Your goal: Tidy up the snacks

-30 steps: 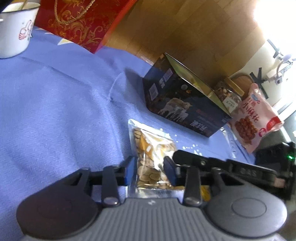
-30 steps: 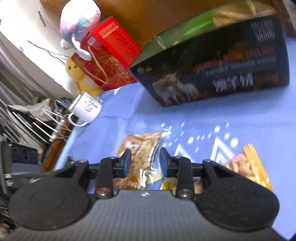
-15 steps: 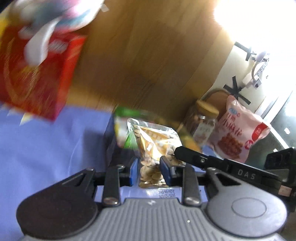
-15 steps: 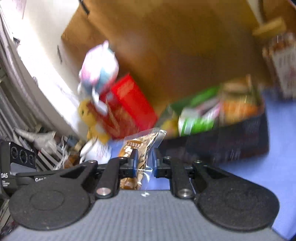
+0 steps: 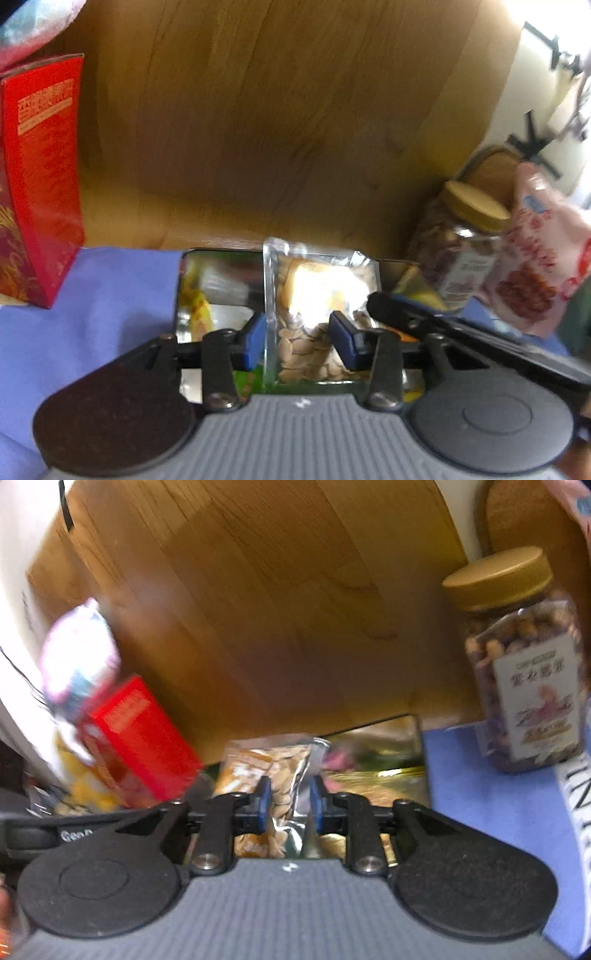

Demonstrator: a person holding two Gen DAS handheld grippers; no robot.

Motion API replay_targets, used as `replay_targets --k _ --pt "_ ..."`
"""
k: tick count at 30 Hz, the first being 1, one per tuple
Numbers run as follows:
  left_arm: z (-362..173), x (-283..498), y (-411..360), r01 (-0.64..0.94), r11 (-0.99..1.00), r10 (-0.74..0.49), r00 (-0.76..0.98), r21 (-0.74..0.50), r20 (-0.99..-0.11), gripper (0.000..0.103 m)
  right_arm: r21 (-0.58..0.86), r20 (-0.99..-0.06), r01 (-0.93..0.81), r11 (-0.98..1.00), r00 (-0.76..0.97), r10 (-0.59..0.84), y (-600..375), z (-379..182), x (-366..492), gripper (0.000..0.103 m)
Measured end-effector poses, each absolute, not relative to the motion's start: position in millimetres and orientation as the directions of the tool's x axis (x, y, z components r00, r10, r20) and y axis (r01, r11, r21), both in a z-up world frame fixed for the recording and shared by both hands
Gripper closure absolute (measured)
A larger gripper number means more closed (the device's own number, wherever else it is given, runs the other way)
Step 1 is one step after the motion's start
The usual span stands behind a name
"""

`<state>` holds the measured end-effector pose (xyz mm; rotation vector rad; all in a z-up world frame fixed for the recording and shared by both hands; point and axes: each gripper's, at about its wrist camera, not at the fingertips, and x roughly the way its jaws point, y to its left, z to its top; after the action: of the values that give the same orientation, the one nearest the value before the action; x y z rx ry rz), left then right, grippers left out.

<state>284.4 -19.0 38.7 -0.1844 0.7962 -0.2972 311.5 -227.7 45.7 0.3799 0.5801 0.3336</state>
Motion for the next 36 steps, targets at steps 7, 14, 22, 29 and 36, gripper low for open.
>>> replay_targets --k 7,14,22,29,36 --pt "57.4 243.3 -25.9 0.144 0.982 -0.191 0.738 -0.126 -0.647 0.066 0.406 -0.365 -0.199 0.892 0.860 0.358 -231.2 57.7 275.2 0.066" --pt "67.6 177.2 -50.0 0.128 0.992 -0.107 0.779 -0.010 -0.618 0.064 0.429 -0.294 -0.226 0.874 0.880 0.373 -237.8 57.6 189.9 0.065" --pt "56.3 118.5 -71.4 0.113 0.990 -0.037 0.792 0.087 -0.609 0.064 0.459 -0.312 -0.192 0.868 0.879 0.359 -247.7 41.2 116.9 0.065" --pt "46.5 94.8 -78.9 0.110 0.988 -0.016 0.782 0.113 -0.623 0.064 0.469 -0.310 -0.192 0.862 0.879 0.364 -247.6 43.2 90.6 0.065" --pt "46.8 83.6 -77.7 0.102 0.985 0.005 0.792 0.140 -0.611 0.060 0.470 -0.282 -0.215 0.856 0.883 0.376 -244.8 49.6 80.1 0.065"
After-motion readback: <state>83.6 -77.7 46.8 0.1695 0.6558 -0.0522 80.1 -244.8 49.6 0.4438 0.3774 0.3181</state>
